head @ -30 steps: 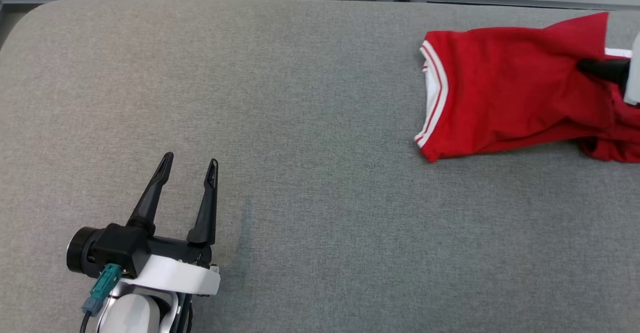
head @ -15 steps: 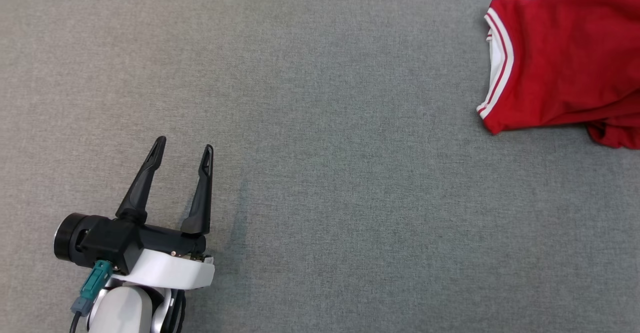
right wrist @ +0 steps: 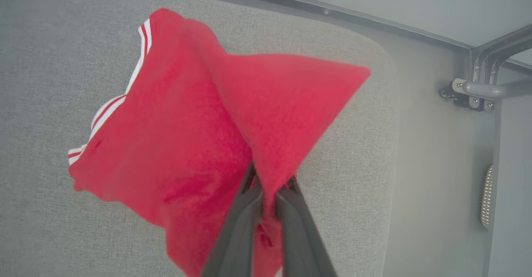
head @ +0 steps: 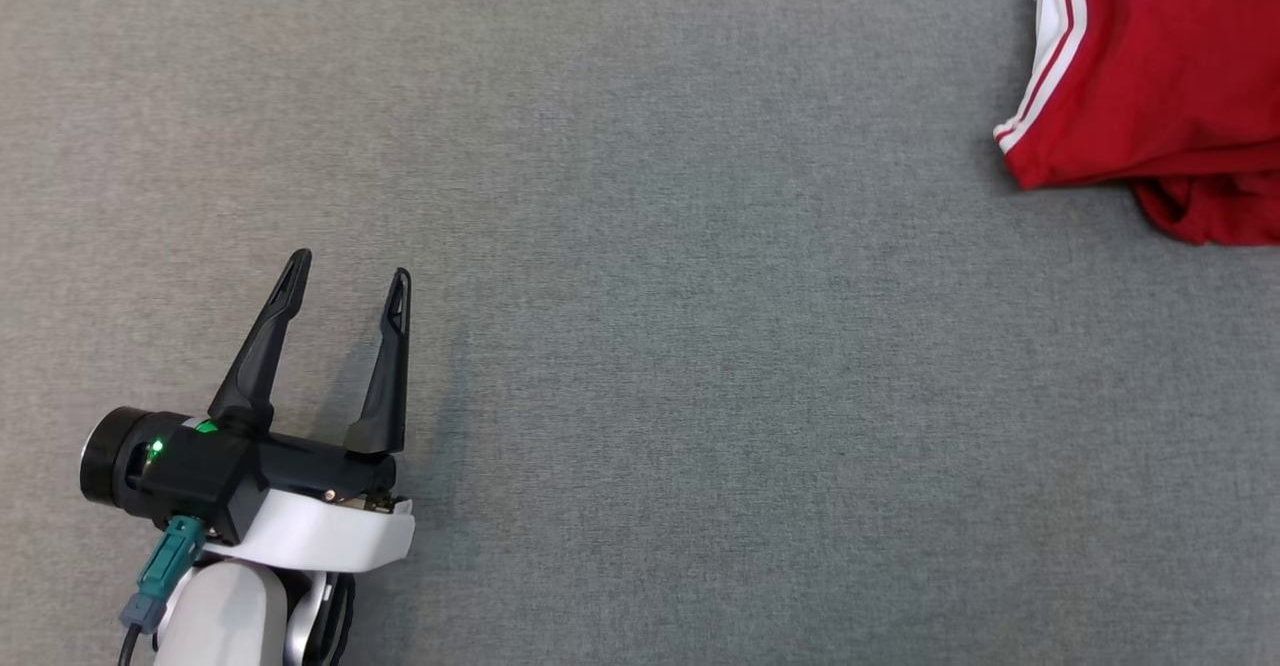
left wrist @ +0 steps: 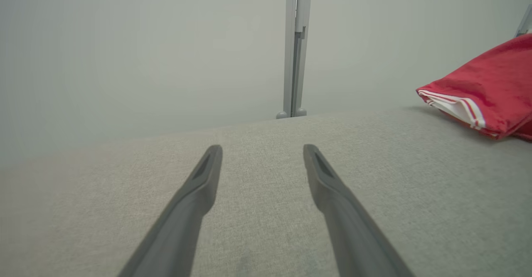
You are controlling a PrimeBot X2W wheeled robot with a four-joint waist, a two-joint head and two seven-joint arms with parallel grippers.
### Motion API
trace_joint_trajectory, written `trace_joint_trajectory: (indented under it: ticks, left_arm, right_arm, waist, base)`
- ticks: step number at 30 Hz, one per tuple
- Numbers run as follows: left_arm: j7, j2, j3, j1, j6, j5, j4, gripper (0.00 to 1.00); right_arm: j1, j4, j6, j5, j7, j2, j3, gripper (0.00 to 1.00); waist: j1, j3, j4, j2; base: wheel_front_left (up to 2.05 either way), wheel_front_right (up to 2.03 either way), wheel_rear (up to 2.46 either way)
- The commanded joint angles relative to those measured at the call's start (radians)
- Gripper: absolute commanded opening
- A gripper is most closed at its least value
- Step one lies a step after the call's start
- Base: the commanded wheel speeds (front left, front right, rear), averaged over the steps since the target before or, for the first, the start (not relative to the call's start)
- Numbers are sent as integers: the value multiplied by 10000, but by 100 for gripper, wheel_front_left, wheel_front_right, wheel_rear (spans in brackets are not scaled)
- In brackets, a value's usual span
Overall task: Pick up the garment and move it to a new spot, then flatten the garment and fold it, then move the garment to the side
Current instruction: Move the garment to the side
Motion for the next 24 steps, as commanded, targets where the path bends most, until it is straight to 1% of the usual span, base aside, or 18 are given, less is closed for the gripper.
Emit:
trace_joint_trajectory:
  ticks: [1,4,8,12,14,16,22,23,24]
  left_arm:
    - [-29,68,-11,-200,-8,89,-54,100]
    - [-29,50,-78,-263,-8,130,-67,100]
    - [-29,83,-146,-276,-9,91,-107,100]
    - [-29,88,-153,-240,-9,80,-160,100]
    - [-29,88,-137,-214,-9,80,-188,100]
    - [-29,77,-103,-161,-10,84,-236,100]
    - [-29,56,-128,-145,-10,81,-285,100]
    - [-29,49,-131,-143,-10,82,-286,100]
    - [-29,45,-135,-143,-10,82,-284,100]
  right_arm:
    - [-146,-1,-3,-163,-52,-56,23,0]
    - [-292,31,-3,-717,-154,-188,143,0]
    - [-504,178,-3,-1067,-315,-236,121,0]
    - [-558,287,-3,-1479,-205,-277,228,0]
    - [-532,309,-3,-1597,-129,-236,261,0]
    - [-598,260,-3,-1974,-60,-180,335,0]
    - [-671,495,-3,-2329,-44,-125,368,0]
    - [-689,510,-3,-2474,-100,-123,378,27]
    - [-689,538,-3,-2609,-171,-116,392,64]
  waist:
    - [0,139,-151,0]
    - [0,215,-197,0]
    - [0,257,-165,0]
    - [0,255,-79,0]
    - [0,258,-42,0]
    - [0,299,-17,0]
    - [0,384,50,0]
    - [0,397,62,0]
    - [0,404,74,0]
  base:
    - [0,0,0]
    - [0,0,0]
    - [0,0,0]
    - [0,0,0]
    - [0,0,0]
    - [0,0,0]
    - [0,0,0]
    - [0,0,0]
    - [0,0,0]
